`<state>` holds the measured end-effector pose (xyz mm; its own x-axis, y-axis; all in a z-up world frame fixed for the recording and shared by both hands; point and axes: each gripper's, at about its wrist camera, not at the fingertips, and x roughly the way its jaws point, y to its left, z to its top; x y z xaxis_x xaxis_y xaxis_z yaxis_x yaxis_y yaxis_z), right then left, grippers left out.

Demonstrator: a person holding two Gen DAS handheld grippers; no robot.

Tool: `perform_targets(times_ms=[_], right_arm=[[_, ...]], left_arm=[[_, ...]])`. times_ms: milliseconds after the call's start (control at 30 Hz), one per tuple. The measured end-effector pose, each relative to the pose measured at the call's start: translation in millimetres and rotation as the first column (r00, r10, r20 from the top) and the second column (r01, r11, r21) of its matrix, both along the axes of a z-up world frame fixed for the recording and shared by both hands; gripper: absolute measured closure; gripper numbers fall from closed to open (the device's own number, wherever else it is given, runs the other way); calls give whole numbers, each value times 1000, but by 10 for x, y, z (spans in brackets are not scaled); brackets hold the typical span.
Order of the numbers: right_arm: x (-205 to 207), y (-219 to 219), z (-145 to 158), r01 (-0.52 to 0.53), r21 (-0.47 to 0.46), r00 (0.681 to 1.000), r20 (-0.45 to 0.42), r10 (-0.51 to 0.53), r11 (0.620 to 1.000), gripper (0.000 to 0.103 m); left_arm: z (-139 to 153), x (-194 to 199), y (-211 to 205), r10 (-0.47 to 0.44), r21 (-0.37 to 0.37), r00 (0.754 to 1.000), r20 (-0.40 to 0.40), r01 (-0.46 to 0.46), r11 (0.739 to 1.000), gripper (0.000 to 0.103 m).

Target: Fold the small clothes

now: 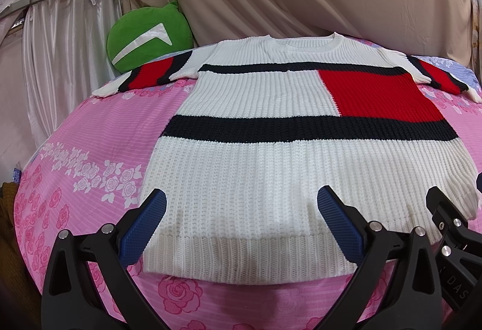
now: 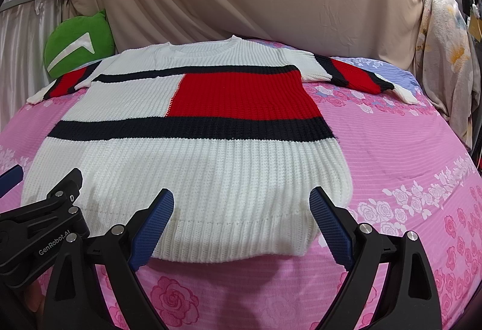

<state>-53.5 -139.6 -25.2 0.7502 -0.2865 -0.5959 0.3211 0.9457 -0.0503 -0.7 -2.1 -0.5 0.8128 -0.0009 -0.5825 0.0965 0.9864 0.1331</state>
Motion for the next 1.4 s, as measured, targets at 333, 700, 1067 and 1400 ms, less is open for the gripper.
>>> perform_targets(times_ms=[333, 700, 1067, 1400], right_arm=[[0, 1, 4, 0, 1, 1000, -1, 0, 1000, 13], [-7, -28, 10, -17, 26, 1000, 5, 17, 1000, 13], [557, -2377, 379, 186, 212, 982, -11, -188, 959, 8], [1441, -4717, 51, 437, 591, 869, -83, -488, 678, 27]], left_arm=[[-1, -2, 0, 0, 0, 1000, 0, 0, 1000, 5], [2, 4, 12, -2, -10, 1000, -3, 2, 1000, 5], [460, 424, 543, -128, -157, 991, -36, 121, 980, 5], [706, 1289, 699, -145, -154, 989, 0, 144, 978, 5]])
